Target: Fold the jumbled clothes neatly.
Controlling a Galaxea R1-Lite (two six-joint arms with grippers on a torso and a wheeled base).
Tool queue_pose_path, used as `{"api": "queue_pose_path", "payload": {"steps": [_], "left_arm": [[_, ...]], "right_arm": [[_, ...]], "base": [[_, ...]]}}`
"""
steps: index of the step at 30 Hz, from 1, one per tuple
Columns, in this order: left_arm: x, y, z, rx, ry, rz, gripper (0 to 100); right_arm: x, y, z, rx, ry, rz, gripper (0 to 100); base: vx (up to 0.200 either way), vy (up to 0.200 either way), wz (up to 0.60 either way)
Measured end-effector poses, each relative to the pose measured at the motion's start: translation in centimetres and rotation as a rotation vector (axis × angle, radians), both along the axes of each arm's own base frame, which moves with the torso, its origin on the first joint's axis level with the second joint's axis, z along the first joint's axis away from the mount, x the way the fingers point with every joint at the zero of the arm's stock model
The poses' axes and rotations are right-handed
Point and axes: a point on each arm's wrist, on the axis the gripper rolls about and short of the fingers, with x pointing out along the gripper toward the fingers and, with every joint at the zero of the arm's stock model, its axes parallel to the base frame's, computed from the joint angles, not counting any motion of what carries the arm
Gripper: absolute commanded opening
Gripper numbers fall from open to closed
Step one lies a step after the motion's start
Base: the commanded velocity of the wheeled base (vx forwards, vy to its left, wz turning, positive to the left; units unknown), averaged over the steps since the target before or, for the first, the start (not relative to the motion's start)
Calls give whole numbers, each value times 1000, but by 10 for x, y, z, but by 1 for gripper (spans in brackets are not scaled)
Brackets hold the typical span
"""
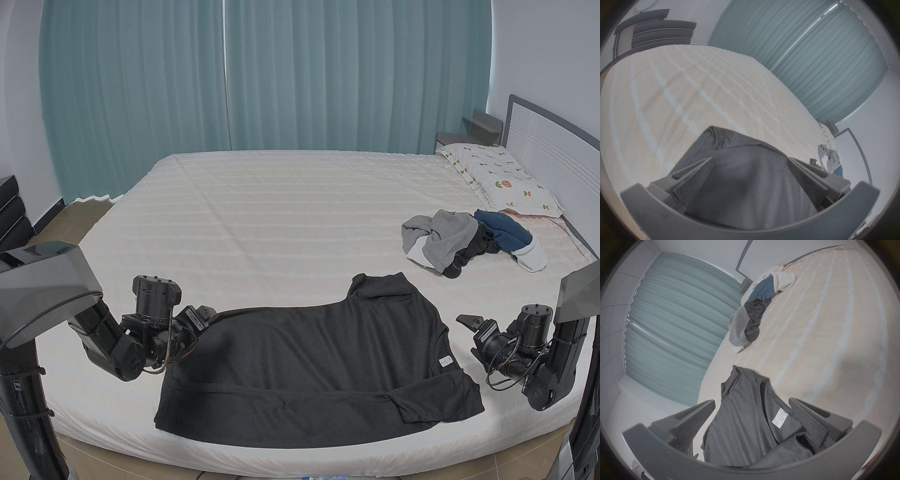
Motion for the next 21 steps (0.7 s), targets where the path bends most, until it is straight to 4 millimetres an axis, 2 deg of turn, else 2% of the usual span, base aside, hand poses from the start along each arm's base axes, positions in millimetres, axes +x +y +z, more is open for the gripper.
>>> {"api": "queue_pose_path", "payload": {"steps": [11,21], "left_arm": [[24,-13,-29,3,7,-5,100],[44,1,-36,5,-17,58,100]], "right_arm": [[-1,0,-2,0,12,0,100],[-4,3,-4,0,25,10,100]], "base": [[0,0,0],[0,0,0]]}}
